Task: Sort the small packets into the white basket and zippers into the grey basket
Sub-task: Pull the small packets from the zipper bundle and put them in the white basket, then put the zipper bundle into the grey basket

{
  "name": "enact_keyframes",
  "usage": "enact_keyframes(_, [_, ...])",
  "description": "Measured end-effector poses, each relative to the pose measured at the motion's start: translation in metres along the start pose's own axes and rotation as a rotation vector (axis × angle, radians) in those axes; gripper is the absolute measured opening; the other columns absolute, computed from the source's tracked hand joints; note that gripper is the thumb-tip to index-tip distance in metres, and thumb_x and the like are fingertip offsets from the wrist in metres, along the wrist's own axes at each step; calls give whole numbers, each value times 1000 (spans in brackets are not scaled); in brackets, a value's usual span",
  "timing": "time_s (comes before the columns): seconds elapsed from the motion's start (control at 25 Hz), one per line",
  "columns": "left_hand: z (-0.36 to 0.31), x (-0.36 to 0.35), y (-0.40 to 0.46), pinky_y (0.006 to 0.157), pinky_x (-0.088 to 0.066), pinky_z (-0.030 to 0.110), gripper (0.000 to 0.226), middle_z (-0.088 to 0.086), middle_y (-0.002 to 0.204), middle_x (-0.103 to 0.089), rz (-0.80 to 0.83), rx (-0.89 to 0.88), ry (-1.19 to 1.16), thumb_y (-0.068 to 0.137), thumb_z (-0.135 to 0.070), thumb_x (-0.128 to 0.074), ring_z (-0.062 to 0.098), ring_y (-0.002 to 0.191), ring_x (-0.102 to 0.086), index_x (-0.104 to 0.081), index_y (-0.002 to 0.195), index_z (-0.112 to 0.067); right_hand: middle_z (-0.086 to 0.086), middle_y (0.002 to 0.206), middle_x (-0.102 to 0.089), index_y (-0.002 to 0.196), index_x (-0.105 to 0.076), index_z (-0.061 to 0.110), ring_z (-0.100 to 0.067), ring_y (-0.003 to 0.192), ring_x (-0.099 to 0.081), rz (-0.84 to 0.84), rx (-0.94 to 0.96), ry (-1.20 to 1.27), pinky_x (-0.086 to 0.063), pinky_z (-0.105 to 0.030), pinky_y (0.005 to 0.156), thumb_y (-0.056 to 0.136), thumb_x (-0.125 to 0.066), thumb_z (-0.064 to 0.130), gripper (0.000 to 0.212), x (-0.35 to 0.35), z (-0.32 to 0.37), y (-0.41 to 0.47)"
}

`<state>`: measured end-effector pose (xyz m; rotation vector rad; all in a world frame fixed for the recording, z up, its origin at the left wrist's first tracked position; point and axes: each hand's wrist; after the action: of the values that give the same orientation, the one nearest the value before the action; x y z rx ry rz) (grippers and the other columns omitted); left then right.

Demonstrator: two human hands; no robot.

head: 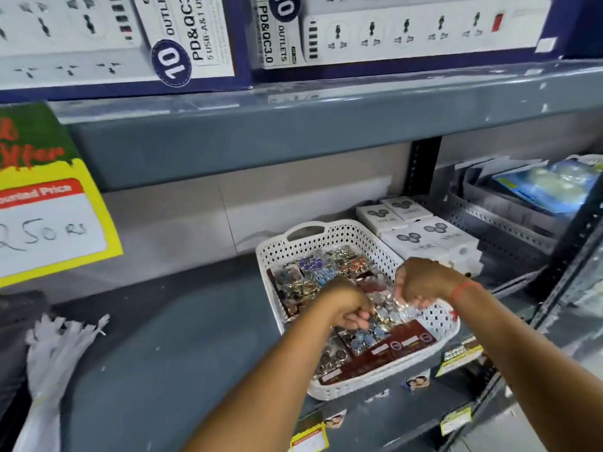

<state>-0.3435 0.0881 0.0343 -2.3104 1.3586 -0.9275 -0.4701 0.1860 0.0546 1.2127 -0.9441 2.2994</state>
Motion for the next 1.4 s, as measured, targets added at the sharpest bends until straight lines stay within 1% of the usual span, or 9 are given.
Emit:
enact_keyframes(0.24, [4, -53, 30, 47, -45, 17, 23, 7, 64, -60, 26, 121, 246, 93, -12, -52, 5, 28, -53, -50, 72, -4, -22, 117, -66, 113, -60, -5, -31, 108, -64, -14, 9, -522, -52, -36, 89, 84, -48, -5, 31, -31, -18, 20])
enact_keyframes(0.36, [8, -52, 26, 57, -54, 27, 22, 8, 68, -67, -54, 43, 307, 89, -16, -59, 13, 49, -61, -59, 103, 1, -18, 125, -61, 119, -58, 1, -30, 115, -58, -33, -1, -634, -51, -38, 95, 89, -43, 1, 34, -38, -8, 17])
enact_keyframes(0.48, [17, -14, 10, 83, -60, 37, 27, 10, 73, -71, -208, -43, 238, 85, -16, -61, 23, 76, -71, -68, 107, -2, -12, 123, -62, 118, -57, 10, -28, 113, -60, -232, 63, -600, -50, -33, 89, 92, -47, 13, 28, -33, 29, 7])
enact_keyframes(0.64, [57, 83, -44, 85, -58, 45, 30, 28, 101, -72, -569, -88, 110, 79, -14, -54, 37, 97, -70, -72, 95, 5, -20, 107, -68, 97, -65, 5, -33, 100, -65, -451, 432, -333, -51, -32, 81, 85, -46, 8, 22, -53, 126, -1])
enact_keyframes(0.84, [189, 188, -127, 94, -47, 42, 34, 28, 122, -62, -1137, 93, 104, 88, -12, -47, 38, 116, -57, -63, 113, 3, -23, 91, -73, 75, -69, 7, -37, 89, -68, -96, 690, 0, -54, -39, 75, 76, -54, 2, 16, -175, 275, -37])
enact_keyframes(0.96, [261, 197, -155, 104, -37, 45, 47, 24, 138, -44, -1079, 330, 2, 88, -17, -47, 40, 129, -42, -42, 132, -1, -25, 104, -70, 90, -69, -2, -35, 101, -65, 125, 701, 106, -50, -36, 79, 79, -51, 1, 22, -258, 332, -48])
enact_keyframes(1.08, [302, 197, -160, 100, -43, 42, 45, 27, 133, -53, -968, 367, -130, 90, -20, -46, 38, 124, -51, -45, 130, 2, -21, 118, -66, 108, -65, 3, -34, 110, -60, 179, 625, 187, -45, -32, 78, 86, -49, 9, 28, -311, 362, -56])
enact_keyframes(1.28, [308, 197, -163, 88, -47, 37, 26, 25, 116, -66, -988, 179, -259, 90, -17, -48, 34, 108, -62, -61, 104, 1, -20, 74, -57, 82, -62, 7, -25, 64, -54, 452, 281, 760, -44, -31, 59, 87, -37, -8, 30, -324, 365, -62])
enact_keyframes(1.4, [282, 196, -169, 91, -46, 39, 28, 23, 117, -61, -1017, 97, -207, 85, -7, -42, 37, 109, -58, -61, 105, -3, -14, 65, -59, 85, -62, 7, -22, 58, -53, 528, 256, 1002, -43, -27, 55, 85, -30, -17, 40, -297, 359, -67])
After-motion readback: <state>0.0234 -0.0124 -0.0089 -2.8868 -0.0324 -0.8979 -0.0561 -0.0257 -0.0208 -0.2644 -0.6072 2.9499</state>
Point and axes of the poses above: each hand's wrist, its own y-axis towards the middle knuckle, its own x-axis out of the back of the hand, z = x × y
